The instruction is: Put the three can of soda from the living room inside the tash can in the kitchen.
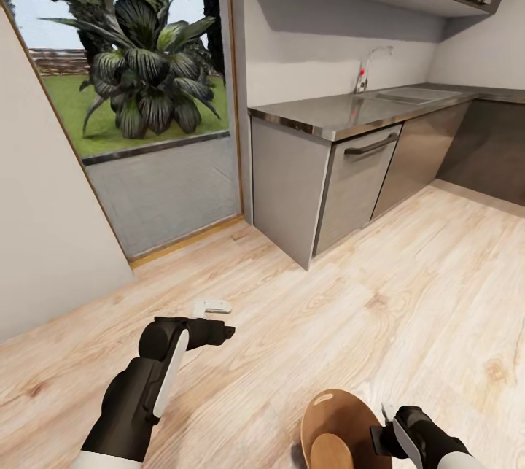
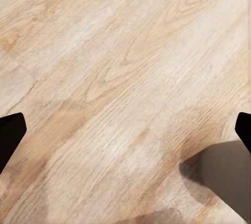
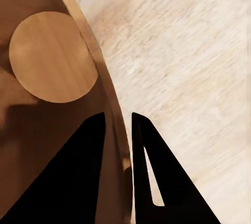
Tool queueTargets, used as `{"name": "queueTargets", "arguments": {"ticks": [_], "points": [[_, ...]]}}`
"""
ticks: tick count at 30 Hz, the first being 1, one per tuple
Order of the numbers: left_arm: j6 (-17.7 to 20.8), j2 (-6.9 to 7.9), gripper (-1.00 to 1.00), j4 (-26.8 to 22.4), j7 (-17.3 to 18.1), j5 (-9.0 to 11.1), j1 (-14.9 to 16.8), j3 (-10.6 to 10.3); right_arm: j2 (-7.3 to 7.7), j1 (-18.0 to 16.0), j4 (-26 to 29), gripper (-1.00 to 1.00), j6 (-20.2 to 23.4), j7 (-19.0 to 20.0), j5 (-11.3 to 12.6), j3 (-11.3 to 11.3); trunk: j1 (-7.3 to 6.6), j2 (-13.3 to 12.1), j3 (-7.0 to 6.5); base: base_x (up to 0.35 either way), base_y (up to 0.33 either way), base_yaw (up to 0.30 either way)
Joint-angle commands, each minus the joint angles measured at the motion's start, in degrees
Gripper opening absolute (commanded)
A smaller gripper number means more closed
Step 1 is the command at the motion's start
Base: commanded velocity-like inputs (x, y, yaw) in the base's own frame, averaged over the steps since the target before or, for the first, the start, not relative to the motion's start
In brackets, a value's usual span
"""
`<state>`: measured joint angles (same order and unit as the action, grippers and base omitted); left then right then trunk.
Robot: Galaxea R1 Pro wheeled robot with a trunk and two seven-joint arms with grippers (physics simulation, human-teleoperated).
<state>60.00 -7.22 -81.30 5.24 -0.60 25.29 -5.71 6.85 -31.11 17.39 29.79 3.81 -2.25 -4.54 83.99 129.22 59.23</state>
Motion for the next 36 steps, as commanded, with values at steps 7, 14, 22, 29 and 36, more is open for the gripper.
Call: {"name": "queueTargets", "arguments": {"ticks": [7,14,22,29,36], "points": [[0.0,0.01,1.0,0.0,0.0,0.0,0.0,-0.2,0.08,0.0,0.1,-1.0,-0.2,0.0,-0.1,0.0,-1.54,-2.8,-1.26,0.0,0.0,0.0],[0.0,0.01,1.0,0.1,0.1,0.0,0.0,-0.3,0.09,0.1,0.2,-1.0,-2.8,0.3,0.2,-0.1,-3.08,-5.6,-2.52,0.0,0.0,0.0],[0.0,0.01,1.0,0.2,0.1,-0.1,0.0,-0.3,0.07,0.2,0.4,-1.0,-4.1,0.7,0.1,-0.1,-4.84,-8.8,-3.96,0.0,0.0,0.0],[0.0,0.01,1.0,0.2,0.2,-0.1,0.0,-0.3,0.13,0.2,0.6,-1.0,-4.3,0.9,0.2,-0.2,-6.38,-11.6,-5.21,0.0,0.0,0.0],[0.0,0.01,1.0,0.3,0.2,-0.1,0.0,-1.6,0.13,0.2,0.8,-1.0,-4.3,0.9,0.2,-0.2,-7.91,-14.5,-6.47,0.0,0.0,0.0]]}}
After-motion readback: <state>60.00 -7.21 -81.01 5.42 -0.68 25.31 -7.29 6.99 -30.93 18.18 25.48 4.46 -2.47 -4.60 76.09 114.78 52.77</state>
